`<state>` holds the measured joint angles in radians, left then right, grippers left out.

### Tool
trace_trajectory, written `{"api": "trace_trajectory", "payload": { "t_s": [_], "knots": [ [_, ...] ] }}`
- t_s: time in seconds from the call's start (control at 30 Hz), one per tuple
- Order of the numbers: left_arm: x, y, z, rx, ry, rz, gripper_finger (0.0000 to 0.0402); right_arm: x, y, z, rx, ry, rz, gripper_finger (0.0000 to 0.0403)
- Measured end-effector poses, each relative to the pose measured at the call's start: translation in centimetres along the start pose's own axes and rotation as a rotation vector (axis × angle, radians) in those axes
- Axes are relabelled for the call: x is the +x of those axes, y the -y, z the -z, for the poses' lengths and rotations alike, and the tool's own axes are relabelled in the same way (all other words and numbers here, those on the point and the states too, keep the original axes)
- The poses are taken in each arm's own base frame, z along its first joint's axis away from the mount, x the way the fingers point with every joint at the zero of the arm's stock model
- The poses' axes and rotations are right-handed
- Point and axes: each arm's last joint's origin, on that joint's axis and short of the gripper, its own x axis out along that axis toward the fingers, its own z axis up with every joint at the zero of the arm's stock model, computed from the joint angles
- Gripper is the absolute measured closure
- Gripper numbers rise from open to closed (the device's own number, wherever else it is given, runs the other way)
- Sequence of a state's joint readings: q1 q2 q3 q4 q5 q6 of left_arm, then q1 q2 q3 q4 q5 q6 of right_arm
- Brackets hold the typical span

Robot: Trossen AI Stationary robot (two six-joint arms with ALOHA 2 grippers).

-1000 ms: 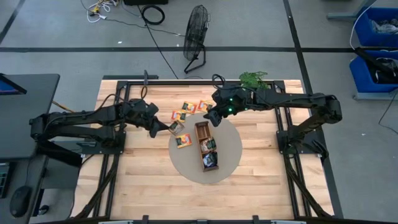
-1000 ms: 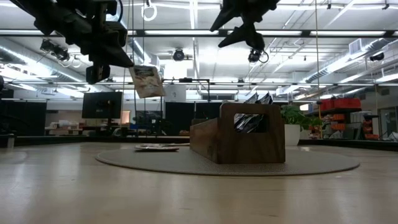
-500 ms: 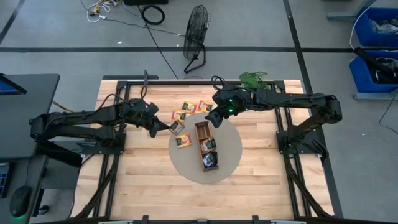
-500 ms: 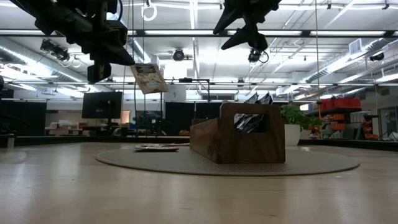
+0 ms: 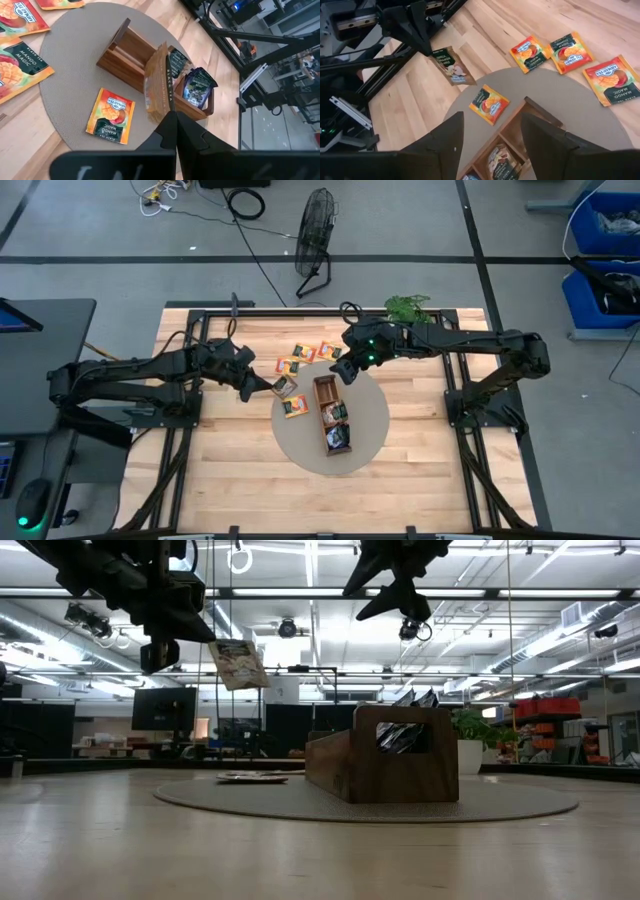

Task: Pick & Place Tea
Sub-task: Put the brown tea bag into the middle section of the wooden organizer

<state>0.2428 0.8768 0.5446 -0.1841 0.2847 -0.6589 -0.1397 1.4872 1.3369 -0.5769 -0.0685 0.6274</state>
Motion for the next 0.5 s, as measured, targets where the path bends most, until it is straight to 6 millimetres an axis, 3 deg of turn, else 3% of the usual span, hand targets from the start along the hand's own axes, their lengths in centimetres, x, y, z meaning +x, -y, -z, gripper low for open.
{"api": "trace_trajectory", "payload": {
  "t_s": [0.5],
  "knots": [
    [0.00,0.18,0.03,0.001,-0.025,0.047,0.0401,-0.04,-0.01,-0.21,-0.089,-0.030,-0.079,0.0199]
  ]
}}
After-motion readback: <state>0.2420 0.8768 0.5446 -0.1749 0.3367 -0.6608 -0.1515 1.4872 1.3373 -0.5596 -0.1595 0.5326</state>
